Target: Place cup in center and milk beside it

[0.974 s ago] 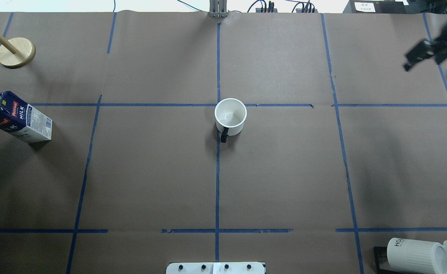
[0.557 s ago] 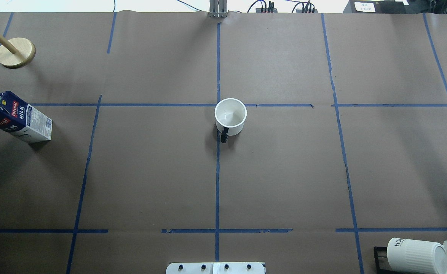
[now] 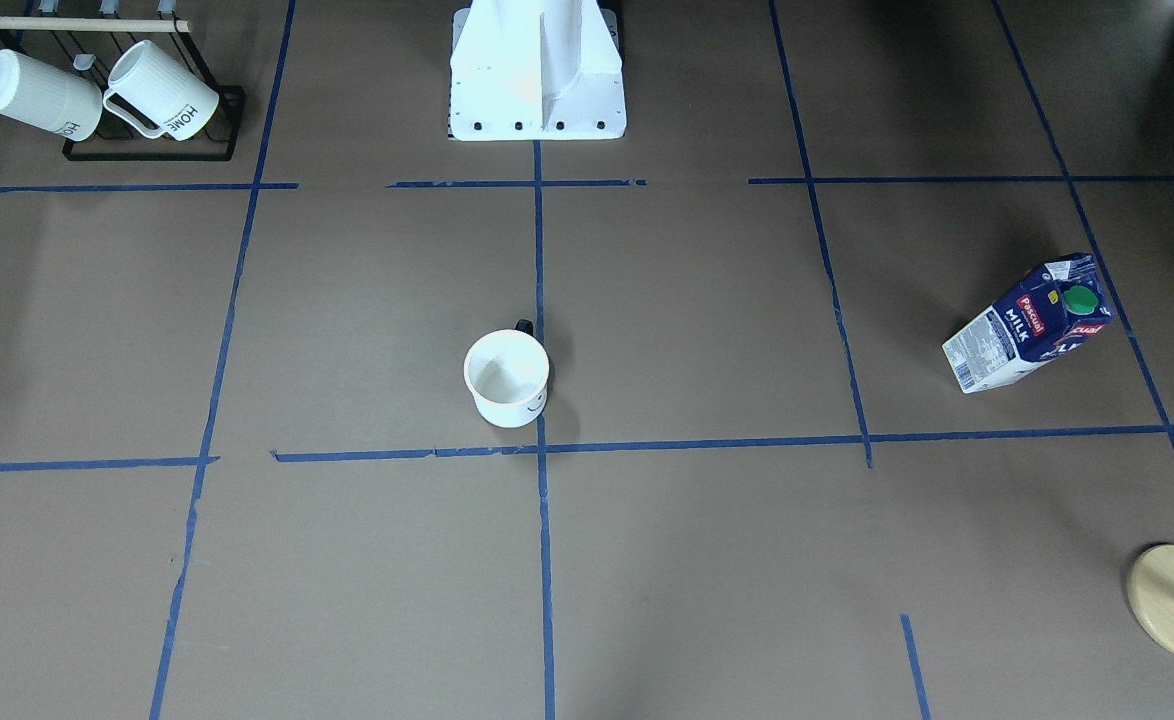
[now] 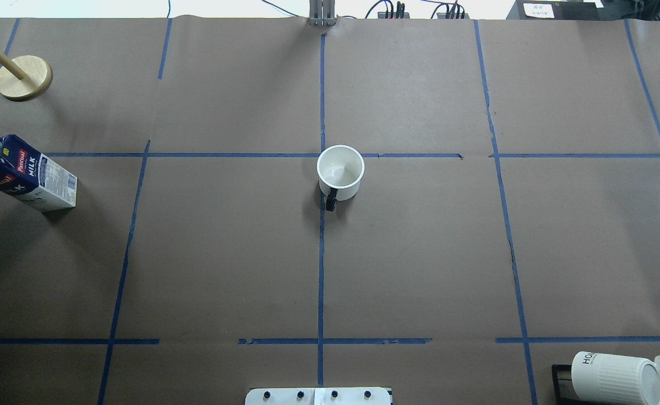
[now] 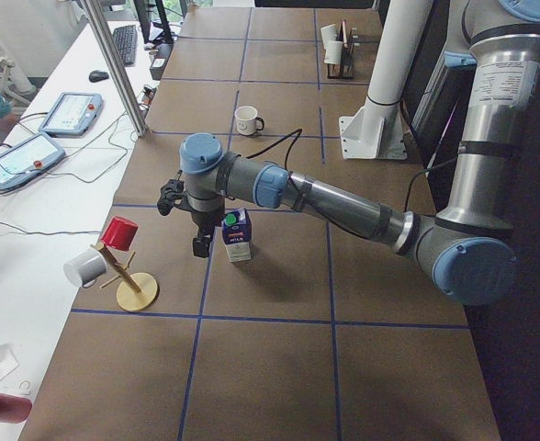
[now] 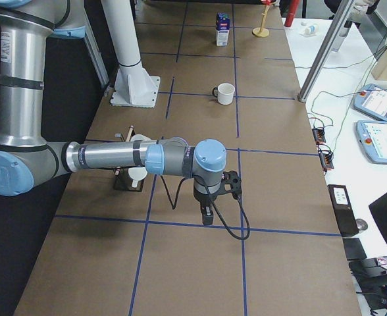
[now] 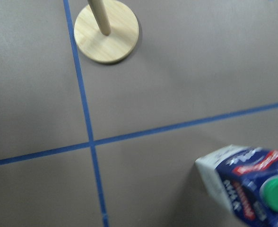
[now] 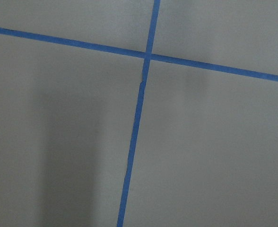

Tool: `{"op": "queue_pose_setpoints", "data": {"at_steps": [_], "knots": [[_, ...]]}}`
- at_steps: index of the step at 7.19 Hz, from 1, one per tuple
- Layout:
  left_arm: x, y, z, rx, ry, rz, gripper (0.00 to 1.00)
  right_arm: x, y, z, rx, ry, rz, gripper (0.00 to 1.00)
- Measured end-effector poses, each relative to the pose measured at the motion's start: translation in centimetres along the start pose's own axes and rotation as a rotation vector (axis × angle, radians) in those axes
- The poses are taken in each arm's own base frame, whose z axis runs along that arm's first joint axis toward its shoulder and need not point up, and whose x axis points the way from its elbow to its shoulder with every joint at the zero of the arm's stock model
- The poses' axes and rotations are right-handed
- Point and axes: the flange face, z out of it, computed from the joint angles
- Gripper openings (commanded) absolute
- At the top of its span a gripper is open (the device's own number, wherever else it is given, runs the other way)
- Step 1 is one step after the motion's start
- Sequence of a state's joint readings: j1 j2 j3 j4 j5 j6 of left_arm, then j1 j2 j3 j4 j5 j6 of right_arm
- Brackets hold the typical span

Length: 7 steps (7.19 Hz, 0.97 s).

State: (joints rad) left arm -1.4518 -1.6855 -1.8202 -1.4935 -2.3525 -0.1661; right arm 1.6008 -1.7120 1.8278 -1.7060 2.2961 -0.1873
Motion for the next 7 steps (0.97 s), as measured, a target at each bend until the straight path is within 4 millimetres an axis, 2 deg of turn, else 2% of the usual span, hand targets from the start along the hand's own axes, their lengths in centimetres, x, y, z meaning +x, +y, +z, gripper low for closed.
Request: {"op": "queue_pose_setpoints", "data": {"at_steps": [2, 3, 4, 7], "knots": [[6.5, 0.1, 2.4, -0.029, 0.022, -0.089, 1.00, 0.0, 0.0, -0.1, 0.003, -0.002, 0.008, 1.00], [8.5, 0.4, 3.6, -0.038, 0.034, -0.121, 1.00, 0.0, 0.1, -0.1, 0.003, -0.002, 0.009, 1.00], [9.8, 0.8, 4.7, -0.045, 0.044, -0.141, 1.00, 0.0, 0.1, -0.1, 0.004, -0.002, 0.009, 1.00], [10.4, 2.1, 7.5, -0.076, 0.027, -0.155, 1.00, 0.0, 0.1, -0.1, 0.003, -0.003, 0.009, 1.00]]}}
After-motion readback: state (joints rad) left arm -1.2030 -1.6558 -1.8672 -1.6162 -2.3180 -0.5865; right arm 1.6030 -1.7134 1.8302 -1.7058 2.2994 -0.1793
